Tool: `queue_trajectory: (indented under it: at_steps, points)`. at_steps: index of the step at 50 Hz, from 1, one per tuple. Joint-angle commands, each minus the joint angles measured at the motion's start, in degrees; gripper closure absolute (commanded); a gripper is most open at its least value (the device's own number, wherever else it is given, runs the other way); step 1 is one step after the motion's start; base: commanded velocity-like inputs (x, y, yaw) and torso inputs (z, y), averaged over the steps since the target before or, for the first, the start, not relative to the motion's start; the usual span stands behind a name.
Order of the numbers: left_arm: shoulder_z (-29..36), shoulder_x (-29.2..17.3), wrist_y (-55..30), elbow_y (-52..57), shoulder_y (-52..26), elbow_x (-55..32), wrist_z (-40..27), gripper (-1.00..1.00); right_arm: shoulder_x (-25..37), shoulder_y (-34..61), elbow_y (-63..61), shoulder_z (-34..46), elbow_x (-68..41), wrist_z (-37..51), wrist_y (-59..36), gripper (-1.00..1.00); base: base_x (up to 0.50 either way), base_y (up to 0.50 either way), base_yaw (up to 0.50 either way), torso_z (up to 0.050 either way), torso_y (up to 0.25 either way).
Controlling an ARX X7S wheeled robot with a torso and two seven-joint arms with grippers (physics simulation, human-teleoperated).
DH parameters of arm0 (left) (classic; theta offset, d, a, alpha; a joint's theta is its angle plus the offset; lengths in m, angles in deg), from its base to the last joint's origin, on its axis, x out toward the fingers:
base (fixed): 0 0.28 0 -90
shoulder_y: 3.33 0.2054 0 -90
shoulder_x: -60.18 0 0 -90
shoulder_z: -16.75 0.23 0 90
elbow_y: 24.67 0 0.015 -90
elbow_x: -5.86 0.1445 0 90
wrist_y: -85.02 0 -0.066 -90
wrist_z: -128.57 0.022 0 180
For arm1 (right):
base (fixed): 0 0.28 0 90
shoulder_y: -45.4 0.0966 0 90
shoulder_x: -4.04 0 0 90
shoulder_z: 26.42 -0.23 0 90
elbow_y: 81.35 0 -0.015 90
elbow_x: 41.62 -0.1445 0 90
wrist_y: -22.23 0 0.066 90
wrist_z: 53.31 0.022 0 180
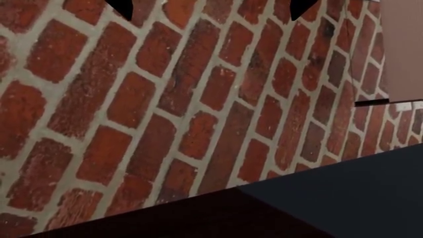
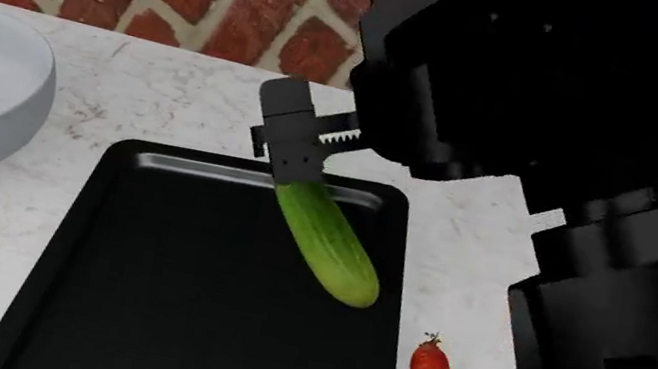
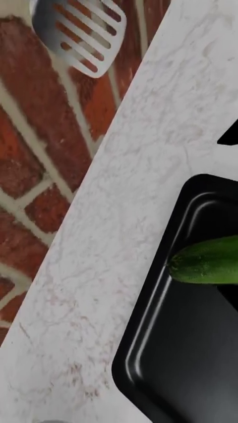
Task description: Place the two vegetables and bowl onto the tray for setting up a vegetable dip station.
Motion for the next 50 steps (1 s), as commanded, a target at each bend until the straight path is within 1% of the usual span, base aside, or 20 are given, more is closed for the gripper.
queue_trajectory:
  at_steps: [1,2,3,4,5,8,13,17,22,27,36,50]
  points:
    - [-0.47,-0.07,-0.89,1.11,-0.32,-0.76,0.04,-1.0,7.62,1.71,-10.08,-4.85,-19.23,18.29,-10.49,-1.0,0.0,0.0,0.0,0.0,0.0]
    - [-0.59,-0.07,-1.09,1.35,-0.32,-0.88,0.03,-1.0,8.59,1.49,-10.84,-4.4,-23.21,21.32,-10.37,-1.0,0.0,0.0,0.0,0.0,0.0]
    - [-0.64,-0.09,-1.0,1.53,-0.19,-0.93,0.05,-1.0,10.5,1.03,-12.21,-3.28,-30.25,26.87,-10.42,-1.0,0.0,0.0,0.0,0.0,0.0]
    - [-0.68,-0.07,-1.31,1.85,-0.24,-1.03,-0.02,-1.0,11.45,0.68,-12.99,-2.83,-33.95,30.13,-10.18,-1.0,0.0,0.0,0.0,0.0,0.0]
    - [-0.82,0.01,-1.42,2.32,-0.18,-1.2,-0.03,-1.0,14.08,-0.67,-14.83,-2.41,-41.64,37.04,-9.95,-1.0,0.0,0.0,0.0,0.0,0.0]
    - [-0.91,0.1,-1.48,3.0,0.17,-1.47,-0.02,-1.0,18.45,-3.47,-18.98,-0.2,-53.76,46.31,-7.48,-1.0,0.0,0.0,0.0,0.0,0.0]
    - [-1.0,0.13,-1.42,3.41,0.45,-1.8,0.09,-1.0,25.39,-6.59,-26.75,2.66,-65.28,54.59,-3.13,-1.0,0.0,0.0,0.0,0.0,0.0]
    - [-1.13,0.15,-0.48,2.85,0.88,-1.78,0.17,-1.0,28.89,-8.47,-31.4,3.51,-69.5,57.42,-0.46,-1.0,0.0,0.0,0.0,0.0,0.0]
    - [-1.03,0.22,0.29,2.36,1.46,-1.78,0.22,-1.0,31.94,-11.81,-36.06,2.78,-71.75,57.6,1.67,-1.0,0.0,0.0,0.0,0.0,0.0]
    - [-1.33,0.12,0.0,2.79,1.61,-2.06,0.19,-1.0,34.51,-15.76,-39.46,-0.55,-70.05,55.18,2.9,-1.0,0.0,0.0,0.0,0.0,0.0]
    - [-0.78,0.18,0.97,2.18,2.14,-1.87,0.08,-1.0,38.27,-21.99,-42.98,-3.98,-67.61,51.82,4.39,-1.0,0.0,0.0,0.0,0.0,0.0]
    - [-0.35,0.15,1.86,1.47,2.56,-1.78,-0.1,-1.0,37.11,-25.73,-42.52,-4.71,-61.15,47.69,3.93,-1.0,0.0,0.0,0.0,-0.001,0.0]
